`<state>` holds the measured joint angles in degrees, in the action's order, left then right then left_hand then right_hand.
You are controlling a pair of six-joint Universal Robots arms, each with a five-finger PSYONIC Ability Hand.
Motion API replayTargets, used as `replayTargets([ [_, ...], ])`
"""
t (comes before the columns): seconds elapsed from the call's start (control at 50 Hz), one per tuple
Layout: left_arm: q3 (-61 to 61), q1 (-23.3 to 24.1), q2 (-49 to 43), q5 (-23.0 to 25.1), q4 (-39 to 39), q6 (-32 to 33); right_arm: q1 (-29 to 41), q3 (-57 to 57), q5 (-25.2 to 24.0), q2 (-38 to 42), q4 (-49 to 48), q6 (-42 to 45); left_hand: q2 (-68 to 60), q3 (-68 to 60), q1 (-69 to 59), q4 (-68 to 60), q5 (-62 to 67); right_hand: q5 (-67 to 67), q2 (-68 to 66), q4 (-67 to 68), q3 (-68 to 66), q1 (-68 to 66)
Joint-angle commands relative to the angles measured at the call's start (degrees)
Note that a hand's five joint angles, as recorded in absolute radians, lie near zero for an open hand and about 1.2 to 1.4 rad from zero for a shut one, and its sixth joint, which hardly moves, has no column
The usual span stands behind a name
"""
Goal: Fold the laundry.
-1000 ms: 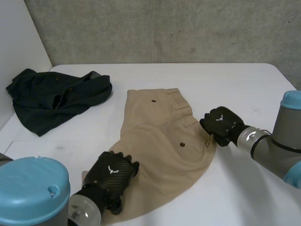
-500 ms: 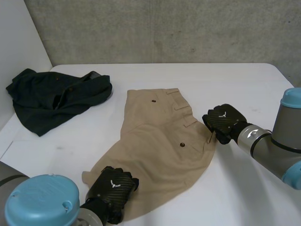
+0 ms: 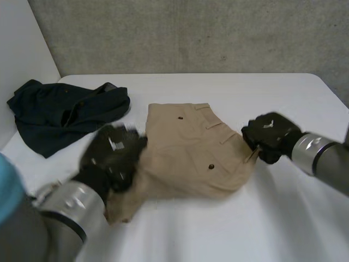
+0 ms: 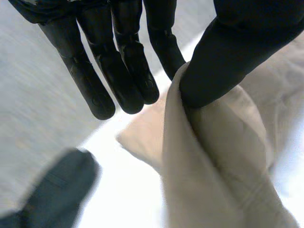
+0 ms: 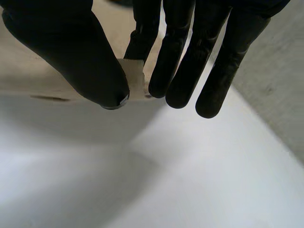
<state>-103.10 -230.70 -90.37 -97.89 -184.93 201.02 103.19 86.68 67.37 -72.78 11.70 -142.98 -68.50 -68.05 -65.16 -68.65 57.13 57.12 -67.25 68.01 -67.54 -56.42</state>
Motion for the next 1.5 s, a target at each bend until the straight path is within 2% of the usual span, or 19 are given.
replayTargets([
  [0.02, 9.84, -1.24, 7.3, 0.24, 2.65, -0.28, 0.25, -6.6, 0.04, -13.59, 5.44, -1.77, -11.5, -11.95, -14.84, -11.35, 12.87, 12.88, -12.75, 11.99, -12.46, -23.58],
  [0.26, 27.07, -1.06, 11.27, -0.2, 2.74, -0.63, -0.1, -18.82, 0.04, -23.01, 5.44, -16.88, -11.5, -11.95, -14.84, -11.35, 12.87, 12.88, -12.75, 11.99, -12.46, -23.58],
  [0.42, 34.54, -1.68, 10.04, -0.2, 2.39, -0.81, 0.08, -23.48, 0.74, -24.0, 5.53, -19.18, -11.5, -11.95, -14.84, -11.35, 12.87, 12.88, -12.75, 11.99, -12.46, -23.58],
  [0.48, 35.69, -2.29, 6.71, -0.02, 2.3, -0.81, -0.1, -23.93, 0.83, -22.94, 5.53, -19.18, -11.5, -11.95, -14.84, -11.35, 12.87, 12.88, -12.75, 11.99, -12.46, -23.58],
  [0.56, 36.57, -3.87, -0.76, 0.07, 1.69, -0.9, 0.16, -24.1, 1.71, -14.78, 5.53, -19.18, -11.5, -11.95, -14.84, -11.35, 12.87, 12.88, -12.75, 11.99, -12.46, -23.58],
  [0.68, 38.76, -7.74, -13.85, 0.15, -2.09, -0.9, 3.41, -26.47, 8.38, -2.91, 4.74, -18.66, -11.5, -11.95, -14.84, -11.35, 12.87, 12.88, -12.75, 11.99, -12.46, -23.58],
  [0.78, 45.95, -10.38, -28.77, 0.94, -5.6, -0.81, 6.23, -32.62, 14.79, 7.54, 3.25, -19.18, -11.5, -11.95, -14.84, -11.35, 12.87, 12.88, -12.75, 11.99, -12.46, -23.58],
  [0.88, 54.4, -10.91, -39.69, 1.12, -7.19, -0.63, 9.12, -38.24, 22.43, 18.08, -5.25, -19.89, -11.5, -11.95, -14.84, -11.35, 12.87, 12.88, -12.75, 11.99, -12.46, -23.58],
  [0.94, 58.79, -11.17, -44.79, 1.64, -9.38, -0.81, 9.13, -40.7, 24.99, 22.4, -9.75, -19.45, -11.5, -11.95, -14.84, -11.35, 12.87, 12.88, -12.75, 11.99, -12.46, -23.58],
  [0.98, 60.21, -11.17, -46.65, 2.44, -11.14, -0.81, 9.39, -44.83, 26.4, 27.06, -11.17, -18.92, 21.43, 20.98, 18.09, 21.58, -20.06, -21.84, 21.98, -22.73, 22.26, 11.14],
  [1.0, 60.47, -11.17, -47.44, 2.79, -12.37, -0.81, 9.74, -46.5, 26.75, 28.47, -10.74, -18.66, 45.26, 44.81, 41.92, 45.41, -43.89, -40.19, 40.33, -41.09, 40.62, 29.49],
  [1.02, 60.47, -11.17, -47.53, 3.23, -13.08, -0.81, 9.92, -48.25, 26.85, 29.79, -10.03, -18.48, 53.66, 53.21, 50.32, 53.81, -52.29, -57.12, 57.25, -58.01, 57.54, 46.42],
  [1.04, 60.47, -11.08, -47.53, 3.32, -13.78, -0.9, 10.44, -51.4, 27.11, 31.97, -8.37, -18.22, 58.5, 58.05, 55.16, 58.65, -57.13, -57.12, 57.25, -58.01, 57.54, 46.42],
  [1.1, 59.77, -10.47, -47.18, 3.06, -15.1, -0.98, 11.68, -55.03, 27.29, 33.49, -5.82, -18.3, 58.5, 58.05, 55.16, 58.65, -57.13, -57.12, 57.25, -58.01, 57.54, 46.42],
  [1.18, 54.16, -9.41, -44.03, 2.97, -15.1, -0.99, 11.59, -54.43, 27.02, 30.34, -1.69, -17.78, 58.5, 58.05, 55.16, 58.65, -57.13, -57.12, 57.25, -58.01, 57.54, 46.42],
  [1.24, 45.58, -8.54, -37.64, 3.14, -14.84, -0.9, 11.5, -52.15, 26.93, 26.91, 0.42, -17.16, 58.5, 58.05, 55.16, 58.65, -57.13, -57.12, 57.25, -58.01, 57.54, 46.42],
  [1.32, 31.59, -7.22, -28.22, 3.76, -13.88, -0.99, 10.98, -42.5, 25.44, 20.32, 4.91, -11.2, 58.29, 57.84, 54.95, 58.44, -56.92, -57.12, 57.25, -58.01, 57.54, 46.42],
  [1.4, 18.49, -3.27, -20.04, 5.86, -12.38, -0.9, 10.71, -24.52, 20.89, 12.07, 6.23, -2.86, 56.44, 55.99, 53.1, 56.59, -55.07, -57.12, 57.25, -58.01, 57.54, 46.42],
  [1.5, 6.79, 0.69, -15.46, 10.78, -10.36, -0.72, 9.75, -7.35, 15.17, 6.17, 3.08, -1.16, 53.76, 53.3, 50.41, 53.9, -52.38, -57.12, 57.25, -58.01, 57.54, 46.42],
])
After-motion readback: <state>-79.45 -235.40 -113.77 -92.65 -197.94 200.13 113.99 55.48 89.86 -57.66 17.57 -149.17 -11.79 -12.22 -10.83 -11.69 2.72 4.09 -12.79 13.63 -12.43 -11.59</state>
